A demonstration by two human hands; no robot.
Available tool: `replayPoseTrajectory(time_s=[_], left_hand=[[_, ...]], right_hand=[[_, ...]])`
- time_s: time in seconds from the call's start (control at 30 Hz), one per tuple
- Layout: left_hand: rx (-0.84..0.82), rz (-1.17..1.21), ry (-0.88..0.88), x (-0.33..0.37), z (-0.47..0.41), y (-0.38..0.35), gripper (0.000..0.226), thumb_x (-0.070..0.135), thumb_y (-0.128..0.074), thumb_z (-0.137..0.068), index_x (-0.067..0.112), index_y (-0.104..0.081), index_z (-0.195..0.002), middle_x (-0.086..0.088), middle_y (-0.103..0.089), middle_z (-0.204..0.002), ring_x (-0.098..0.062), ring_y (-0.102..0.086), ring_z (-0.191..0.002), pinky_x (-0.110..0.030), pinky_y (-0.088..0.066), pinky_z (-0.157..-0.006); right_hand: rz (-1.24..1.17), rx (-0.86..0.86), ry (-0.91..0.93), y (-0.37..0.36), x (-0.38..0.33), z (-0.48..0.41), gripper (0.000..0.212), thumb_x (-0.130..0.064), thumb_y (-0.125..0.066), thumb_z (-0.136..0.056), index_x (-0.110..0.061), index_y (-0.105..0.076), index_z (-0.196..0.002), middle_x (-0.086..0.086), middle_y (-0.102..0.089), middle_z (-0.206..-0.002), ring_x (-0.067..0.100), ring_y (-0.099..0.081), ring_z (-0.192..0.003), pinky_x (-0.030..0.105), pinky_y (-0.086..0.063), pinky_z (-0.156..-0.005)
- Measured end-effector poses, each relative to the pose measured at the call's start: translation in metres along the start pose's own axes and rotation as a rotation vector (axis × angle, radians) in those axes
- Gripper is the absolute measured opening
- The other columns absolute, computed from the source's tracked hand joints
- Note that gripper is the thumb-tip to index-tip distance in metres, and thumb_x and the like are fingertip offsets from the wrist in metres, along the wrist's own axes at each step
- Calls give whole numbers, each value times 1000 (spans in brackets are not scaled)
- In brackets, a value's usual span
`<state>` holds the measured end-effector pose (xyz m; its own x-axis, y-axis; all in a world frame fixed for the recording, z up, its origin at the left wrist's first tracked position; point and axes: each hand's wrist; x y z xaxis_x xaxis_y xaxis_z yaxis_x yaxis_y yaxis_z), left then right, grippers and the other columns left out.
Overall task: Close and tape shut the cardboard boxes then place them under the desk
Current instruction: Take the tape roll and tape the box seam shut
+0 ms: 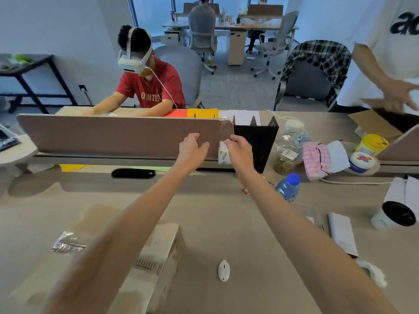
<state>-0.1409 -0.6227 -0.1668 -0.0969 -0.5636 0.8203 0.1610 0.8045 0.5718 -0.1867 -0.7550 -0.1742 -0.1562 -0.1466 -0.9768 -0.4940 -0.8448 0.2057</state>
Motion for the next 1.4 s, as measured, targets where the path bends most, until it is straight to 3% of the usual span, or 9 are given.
replayPoseTrajectory(time_s=[0.1,0.2,0.4,0.5,0.63,0.83,1.0,1.27,1.4], left_hand=[[59,138,46,-22,52,10,44,27,-49,-98,14,-40,-139,1,-47,-139,-15,-42,-127,-28,-34,-103],[135,221,107,-45,96,25,37,23,-46,-99,14,-45,-135,2,-50,-134,-13,-47,-124,-26,-36,-100],[186,29,74,-111,156,55,35,18,-47,-98,11,-46,-133,-3,-51,-135,-19,-44,-128,-34,-36,-107],[146,-87,56,-144,178,69,38,21,-46,-98,12,-43,-135,-4,-48,-137,-18,-40,-130,-35,-34,-107],[102,-179,31,-182,202,93,43,23,-45,-99,11,-38,-139,-4,-44,-143,-19,-33,-134,-37,-32,-105],[-52,-307,23,-243,228,136,74,44,-47,-97,6,-15,-151,-11,-25,-156,-25,-22,-143,-41,-23,-116],[-89,-713,43,-288,222,158,100,74,-26,-88,2,2,-152,-13,-2,-162,-24,-1,-149,-39,-6,-121],[-183,-730,84,-297,198,180,116,83,-27,-81,-3,10,-150,-18,9,-160,-29,10,-148,-43,0,-120],[-149,-703,110,-308,187,191,110,80,-25,-84,-1,8,-151,-16,8,-161,-31,-2,-148,-46,-19,-115]], right_hand=[[-21,-55,66,-9,0,35,36,-26,-54,-96,-16,-58,-130,-6,-59,-119,11,-54,-110,29,-42,-100],[-68,-133,89,-26,9,72,31,-26,-53,-98,-16,-59,-127,-7,-60,-115,7,-55,-106,17,-41,-86],[-113,-205,74,-63,30,143,21,-22,-54,-99,-13,-61,-117,-6,-63,-104,3,-58,-94,4,-42,-72],[-71,-234,53,-83,45,175,15,-22,-54,-98,-18,-60,-112,-7,-62,-103,7,-58,-96,12,-43,-80],[53,-205,11,-115,63,213,31,-20,-53,-98,-11,-57,-128,2,-59,-125,16,-54,-118,29,-42,-103],[488,-36,-42,-161,90,265,58,-33,-57,-95,-12,-37,-146,8,-38,-151,27,-31,-141,40,-27,-115],[524,62,-121,-183,111,298,89,-47,-63,-89,-4,-16,-152,18,-27,-154,31,-23,-143,42,-31,-112],[574,138,-324,-201,111,304,125,-70,-65,-75,1,3,-153,22,-31,-153,39,-37,-138,47,-41,-107],[651,182,-386,-200,114,300,115,-77,-60,-73,3,-23,-148,19,-47,-143,37,-50,-128,44,-48,-98]])
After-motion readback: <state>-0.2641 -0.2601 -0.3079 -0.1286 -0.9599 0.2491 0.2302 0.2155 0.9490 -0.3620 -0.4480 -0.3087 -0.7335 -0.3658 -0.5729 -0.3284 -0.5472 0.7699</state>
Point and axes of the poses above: each hand's wrist, its own z-axis away from the middle knuckle, its own y-axis out of the back of the hand, x = y × z
